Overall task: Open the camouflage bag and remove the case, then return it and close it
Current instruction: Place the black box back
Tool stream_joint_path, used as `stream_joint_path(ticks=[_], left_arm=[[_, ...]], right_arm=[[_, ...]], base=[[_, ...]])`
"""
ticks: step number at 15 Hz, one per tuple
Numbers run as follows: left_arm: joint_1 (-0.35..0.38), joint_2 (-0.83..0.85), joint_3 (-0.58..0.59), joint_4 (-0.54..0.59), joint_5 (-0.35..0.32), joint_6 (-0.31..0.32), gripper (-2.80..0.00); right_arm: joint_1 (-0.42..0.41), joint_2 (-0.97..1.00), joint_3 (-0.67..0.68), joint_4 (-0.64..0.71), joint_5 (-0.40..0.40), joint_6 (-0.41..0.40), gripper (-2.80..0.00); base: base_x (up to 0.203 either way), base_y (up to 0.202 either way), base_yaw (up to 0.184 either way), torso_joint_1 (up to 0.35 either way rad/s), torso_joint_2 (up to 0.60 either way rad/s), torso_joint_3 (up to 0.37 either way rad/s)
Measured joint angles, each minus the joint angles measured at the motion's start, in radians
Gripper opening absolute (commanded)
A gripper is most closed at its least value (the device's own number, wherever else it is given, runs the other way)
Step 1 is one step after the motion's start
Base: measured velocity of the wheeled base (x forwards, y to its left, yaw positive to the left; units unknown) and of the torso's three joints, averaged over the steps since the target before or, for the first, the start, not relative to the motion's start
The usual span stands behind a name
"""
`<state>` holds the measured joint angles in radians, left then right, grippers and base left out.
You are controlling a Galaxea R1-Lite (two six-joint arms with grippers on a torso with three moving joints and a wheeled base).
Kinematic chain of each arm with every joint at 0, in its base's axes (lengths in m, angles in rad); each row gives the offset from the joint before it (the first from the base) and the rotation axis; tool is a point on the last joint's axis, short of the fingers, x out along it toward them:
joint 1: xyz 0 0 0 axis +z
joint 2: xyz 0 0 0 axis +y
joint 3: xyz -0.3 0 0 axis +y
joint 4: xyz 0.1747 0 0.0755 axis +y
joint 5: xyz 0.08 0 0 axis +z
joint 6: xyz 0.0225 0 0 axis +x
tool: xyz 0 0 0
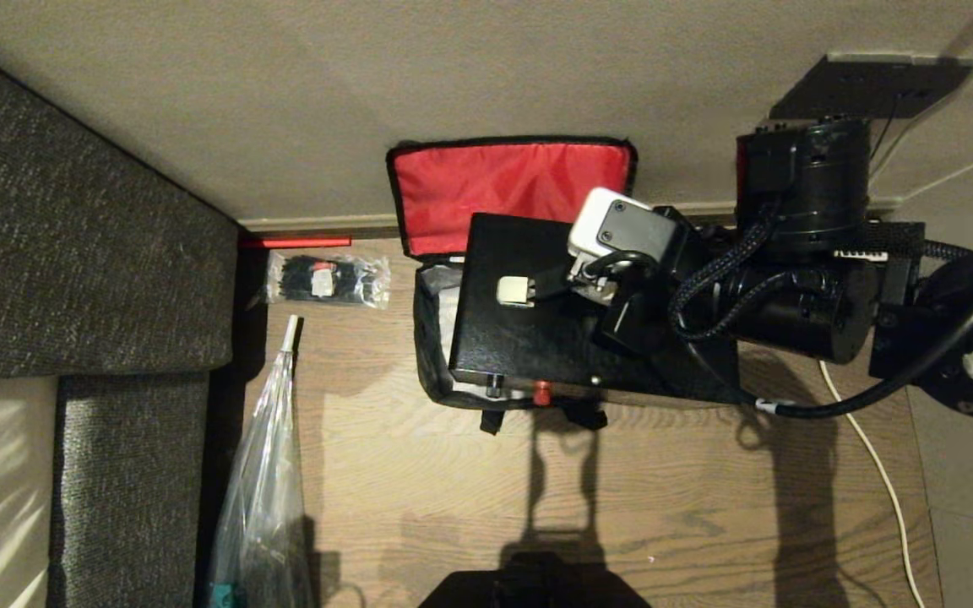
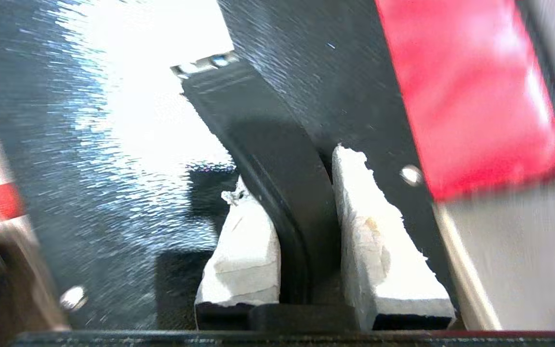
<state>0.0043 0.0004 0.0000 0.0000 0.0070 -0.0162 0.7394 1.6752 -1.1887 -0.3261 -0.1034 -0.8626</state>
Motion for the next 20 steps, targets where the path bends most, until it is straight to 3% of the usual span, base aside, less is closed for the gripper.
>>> stream_joint_path(ticks=[5, 10, 20], left_arm=[[0.000, 0.000, 0.000, 0.000, 0.000, 0.000, -2.80], [0.000, 0.000, 0.000, 0.000, 0.000, 0.000, -2.80], [0.000, 0.000, 0.000, 0.000, 0.000, 0.000, -2.80]], right_arm=[[-0.012, 0.047, -0.037, -0.012, 0.297, -0.005, -2.80], [-0.044, 0.111, -0.062, 0.000, 0.525, -0.014, -2.80], [-0.210, 0.240, -0.158, -0.006, 0.698, -0.028, -2.80]], base=[[0.000, 0.000, 0.000, 0.000, 0.00, 0.000], [0.000, 0.000, 0.000, 0.000, 0.00, 0.000], [0.000, 0.000, 0.000, 0.000, 0.00, 0.000]])
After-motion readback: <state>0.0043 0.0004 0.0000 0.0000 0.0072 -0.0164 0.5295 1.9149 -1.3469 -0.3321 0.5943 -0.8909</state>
